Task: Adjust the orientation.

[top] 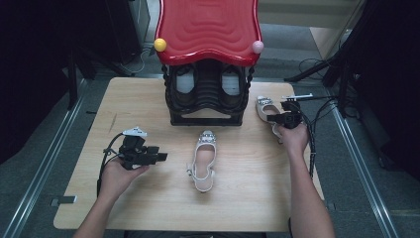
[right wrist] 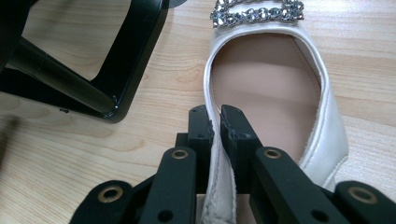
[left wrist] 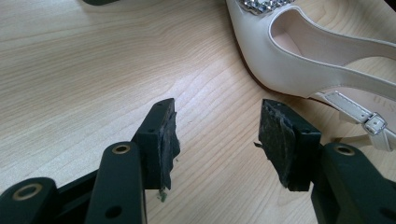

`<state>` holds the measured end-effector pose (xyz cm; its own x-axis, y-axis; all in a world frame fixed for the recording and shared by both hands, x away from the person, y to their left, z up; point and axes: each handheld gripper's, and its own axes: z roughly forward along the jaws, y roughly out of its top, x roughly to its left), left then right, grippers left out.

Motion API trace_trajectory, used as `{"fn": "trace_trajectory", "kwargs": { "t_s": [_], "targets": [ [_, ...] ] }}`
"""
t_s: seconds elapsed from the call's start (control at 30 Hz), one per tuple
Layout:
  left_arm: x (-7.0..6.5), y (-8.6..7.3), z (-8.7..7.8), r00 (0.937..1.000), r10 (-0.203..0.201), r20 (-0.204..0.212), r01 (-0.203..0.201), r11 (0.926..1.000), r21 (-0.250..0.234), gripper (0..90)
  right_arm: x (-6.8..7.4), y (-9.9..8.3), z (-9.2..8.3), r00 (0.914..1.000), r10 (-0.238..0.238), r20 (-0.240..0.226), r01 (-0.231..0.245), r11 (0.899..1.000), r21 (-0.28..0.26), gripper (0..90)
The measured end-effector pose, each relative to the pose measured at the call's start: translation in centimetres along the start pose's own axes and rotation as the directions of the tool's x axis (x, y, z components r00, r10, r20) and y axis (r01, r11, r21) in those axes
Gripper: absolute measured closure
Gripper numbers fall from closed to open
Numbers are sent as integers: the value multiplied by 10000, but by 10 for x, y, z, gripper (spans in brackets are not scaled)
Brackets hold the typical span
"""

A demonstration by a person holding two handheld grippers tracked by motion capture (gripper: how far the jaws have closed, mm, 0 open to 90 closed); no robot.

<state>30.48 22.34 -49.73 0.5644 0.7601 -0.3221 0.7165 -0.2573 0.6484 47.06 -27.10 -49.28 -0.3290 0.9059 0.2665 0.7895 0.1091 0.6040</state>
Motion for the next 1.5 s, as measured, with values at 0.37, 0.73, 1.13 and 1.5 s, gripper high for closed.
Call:
{"fn": "trace_trajectory", "kwargs": {
  "t_s": [0.37, 0.73, 1.13, 1.5],
  "targets": [
    [0, 0, 1, 10000, 30, 85, -30, 10000, 17, 462, -4, 1, -4, 10000, 38, -78, -40, 9998, -220, 872],
    [-1, 0, 2, 9998, 76, 157, -76, 10000, -3, 454, -17, 3, -29, 9954, 744, -600, -802, 9917, -1008, 879],
    [-3, 4, 4, 9994, 189, 279, -187, 9998, -85, 446, -14, 0, -45, 9813, 1029, -1628, -1244, 9839, -1282, 879],
    [-5, 16, 13, 9980, 422, 470, -422, 9991, -4, 446, -3, -18, -63, 9821, 917, -1644, -1119, 9866, -1187, 879]
  ]
}}
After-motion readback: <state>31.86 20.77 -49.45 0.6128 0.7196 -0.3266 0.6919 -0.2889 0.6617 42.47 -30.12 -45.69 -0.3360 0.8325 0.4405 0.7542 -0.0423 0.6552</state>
